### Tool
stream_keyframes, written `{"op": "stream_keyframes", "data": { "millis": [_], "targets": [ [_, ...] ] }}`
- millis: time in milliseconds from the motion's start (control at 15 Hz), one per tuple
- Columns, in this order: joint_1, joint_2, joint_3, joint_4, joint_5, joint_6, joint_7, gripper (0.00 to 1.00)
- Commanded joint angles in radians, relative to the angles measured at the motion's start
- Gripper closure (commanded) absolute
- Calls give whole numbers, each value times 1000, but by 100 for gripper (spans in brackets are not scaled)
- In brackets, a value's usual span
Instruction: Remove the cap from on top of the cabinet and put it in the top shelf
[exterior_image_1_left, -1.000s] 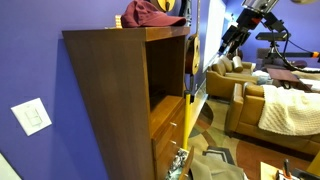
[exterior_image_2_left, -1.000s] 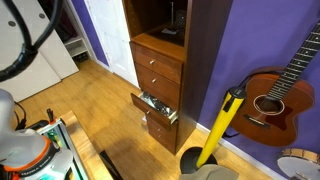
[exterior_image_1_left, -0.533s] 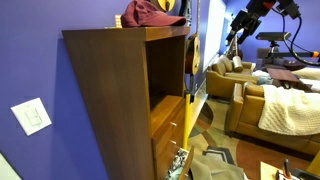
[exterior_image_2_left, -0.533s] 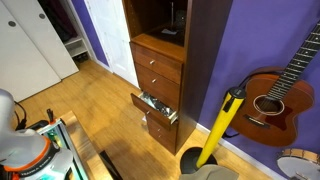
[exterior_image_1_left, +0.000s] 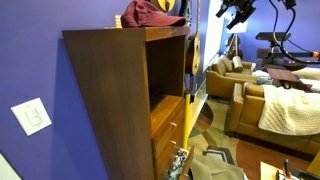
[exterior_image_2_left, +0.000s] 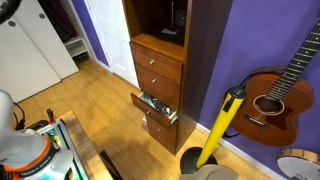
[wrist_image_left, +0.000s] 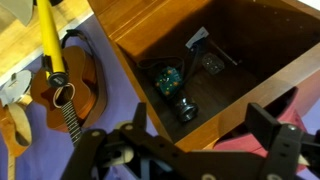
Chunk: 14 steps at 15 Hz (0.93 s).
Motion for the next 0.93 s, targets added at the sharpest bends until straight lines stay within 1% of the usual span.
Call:
{"op": "stream_keyframes", "data": {
  "millis": [0,200,267,600,867],
  "targets": [
    [52,45,-11,30,147,-1,47,0],
    [74,72,-6,44,237,0,46,0],
    [52,54,3,27,190,-4,32,0],
    [65,71,0,35,240,1,34,0],
    [67,78,5,23,304,64,47,0]
  ]
}}
